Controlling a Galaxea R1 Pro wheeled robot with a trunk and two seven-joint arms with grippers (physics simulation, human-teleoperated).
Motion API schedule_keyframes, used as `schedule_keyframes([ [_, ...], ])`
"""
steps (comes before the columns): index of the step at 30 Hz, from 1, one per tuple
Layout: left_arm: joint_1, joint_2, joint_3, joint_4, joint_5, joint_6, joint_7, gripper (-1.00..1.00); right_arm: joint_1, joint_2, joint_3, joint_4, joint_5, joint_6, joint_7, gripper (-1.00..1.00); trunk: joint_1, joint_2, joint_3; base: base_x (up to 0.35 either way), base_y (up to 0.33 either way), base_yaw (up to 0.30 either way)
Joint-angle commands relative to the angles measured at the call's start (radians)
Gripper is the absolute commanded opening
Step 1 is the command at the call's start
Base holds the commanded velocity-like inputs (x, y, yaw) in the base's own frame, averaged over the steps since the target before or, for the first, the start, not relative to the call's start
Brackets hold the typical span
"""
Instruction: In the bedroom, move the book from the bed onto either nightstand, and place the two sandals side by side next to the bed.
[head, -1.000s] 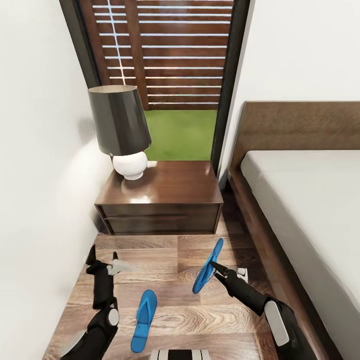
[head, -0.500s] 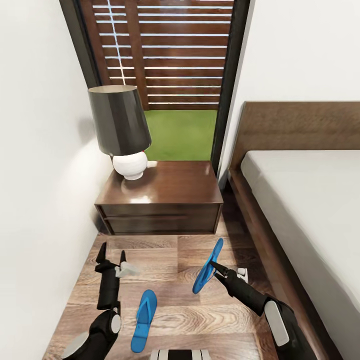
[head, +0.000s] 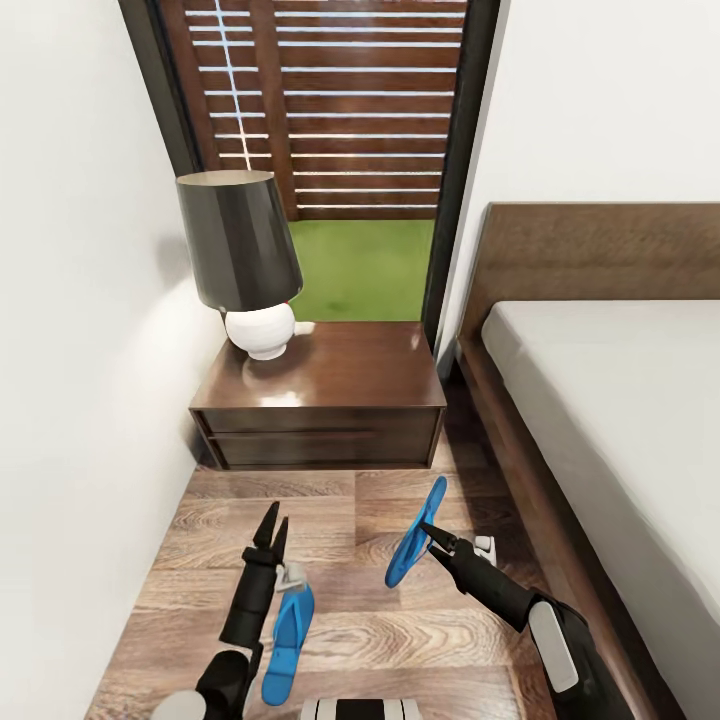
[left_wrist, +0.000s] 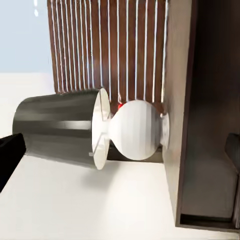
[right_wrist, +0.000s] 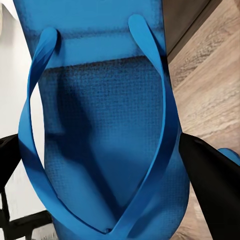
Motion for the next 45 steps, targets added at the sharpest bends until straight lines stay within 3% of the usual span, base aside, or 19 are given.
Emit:
schedule_keyframes([
  [1, -0.001, -0.001, -0.002, -0.004, -0.007, 0.014, 0.031, 1.00, -0.001, 0.001, -0.003, 0.000, -0.001, 0.006, 0.002, -1.00, 0.000, 0.000, -0.001, 0.000, 0.000, 0.000],
  [4, -0.001, -0.007, 0.011, -0.011, 0.026, 0.019, 0.071, 1.00, -0.001, 0.001, -0.003, 0.000, -0.001, 0.006, 0.002, -1.00, 0.000, 0.000, -0.001, 0.000, 0.000, 0.000],
  [6, 0.000, -0.011, 0.018, -0.014, 0.097, 0.016, 0.088, 1.00, -0.001, 0.001, -0.003, 0.000, -0.001, 0.006, 0.002, -1.00, 0.000, 0.000, -0.001, 0.000, 0.000, 0.000],
  [7, 0.000, -0.007, 0.019, -0.014, 0.109, 0.013, 0.091, 1.00, -0.001, 0.001, -0.003, 0.000, -0.001, 0.006, 0.002, -1.00, 0.000, 0.000, -0.001, 0.000, 0.000, 0.000],
  [11, 0.000, 0.011, 0.019, -0.011, 0.119, 0.012, 0.091, 1.00, -0.001, 0.001, -0.003, -0.001, -0.001, 0.006, 0.002, -1.00, 0.000, 0.000, -0.001, 0.000, 0.000, 0.000],
  [13, 0.000, 0.034, 0.017, -0.008, 0.099, 0.016, 0.087, 1.00, -0.001, 0.001, -0.004, -0.001, -0.001, 0.006, 0.002, -1.00, 0.000, 0.000, -0.001, 0.000, 0.000, 0.000],
  [17, 0.000, 0.053, 0.023, -0.007, -0.046, 0.017, 0.007, 1.00, -0.001, 0.001, -0.002, 0.000, -0.001, 0.006, 0.002, -1.00, 0.000, 0.000, -0.001, 0.000, 0.000, 0.000],
  [19, -0.003, 0.057, 0.025, -0.008, -0.121, 0.013, -0.100, 1.00, -0.001, 0.001, -0.002, 0.000, -0.001, 0.006, 0.002, -1.00, 0.000, 0.000, -0.001, 0.000, 0.000, 0.000],
  [20, -0.006, 0.061, 0.026, -0.010, -0.192, 0.006, -0.185, 1.00, -0.001, 0.001, -0.002, 0.000, -0.001, 0.006, 0.002, -1.00, 0.000, 0.000, -0.001, 0.000, 0.000, 0.000],
  [21, -0.007, 0.063, 0.026, -0.011, -0.218, 0.001, -0.212, 1.00, -0.001, 0.001, -0.002, 0.000, -0.001, 0.006, 0.002, -1.00, 0.000, 0.000, -0.001, 0.000, 0.000, 0.000],
  [22, -0.011, 0.079, 0.027, -0.023, -0.314, -0.045, -0.288, 1.00, -0.001, 0.001, -0.002, 0.000, -0.001, 0.005, 0.002, -1.00, 0.000, 0.000, -0.001, 0.000, 0.000, 0.000],
  [23, -0.013, 0.091, 0.027, -0.036, -0.365, -0.091, -0.327, 1.00, -0.001, 0.001, -0.002, 0.000, -0.001, 0.005, 0.002, -1.00, 0.000, 0.000, -0.001, 0.000, 0.000, 0.000],
  [28, -0.027, 0.208, 0.029, -0.114, -0.528, -0.484, -0.427, 1.00, -0.001, 0.001, 0.001, 0.000, -0.001, 0.005, 0.002, -1.00, 0.000, 0.000, -0.001, 0.000, 0.000, 0.000],
  [30, -0.060, 0.251, 0.029, -0.130, -0.628, -0.609, -0.448, 1.00, -0.001, 0.001, 0.029, 0.000, -0.001, 0.004, 0.002, -1.00, 0.000, 0.000, -0.001, 0.000, 0.000, 0.000],
  [33, -0.092, 0.267, 0.029, -0.135, -0.773, -0.678, -0.525, 1.00, -0.001, 0.001, 0.064, 0.000, -0.001, 0.000, 0.002, -1.00, 0.000, 0.000, -0.001, 0.000, 0.000, 0.000],
  [35, -0.102, 0.265, 0.030, -0.137, -0.872, -0.713, -0.624, 1.00, -0.001, 0.001, 0.074, 0.000, -0.001, -0.003, 0.002, -1.00, 0.000, 0.000, -0.001, 0.000, 0.000, 0.000],
  [38, -0.106, 0.262, 0.032, -0.137, -0.913, -0.725, -0.676, 1.00, -0.001, 0.001, 0.079, 0.000, -0.001, -0.005, 0.002, -1.00, 0.000, 0.000, -0.001, 0.000, 0.000, 0.000],
  [41, -0.104, 0.267, 0.033, -0.135, -0.922, -0.718, -0.685, 1.00, -0.001, 0.001, 0.080, 0.000, -0.001, -0.005, 0.002, -1.00, 0.000, 0.000, -0.001, 0.000, 0.000, 0.000],
  [45, -0.094, 0.264, 0.078, -0.121, -0.923, -0.641, -0.698, 1.00, -0.001, 0.001, 0.080, 0.000, -0.001, -0.004, 0.002, -1.00, 0.000, 0.000, -0.001, 0.000, 0.000, 0.000],
])
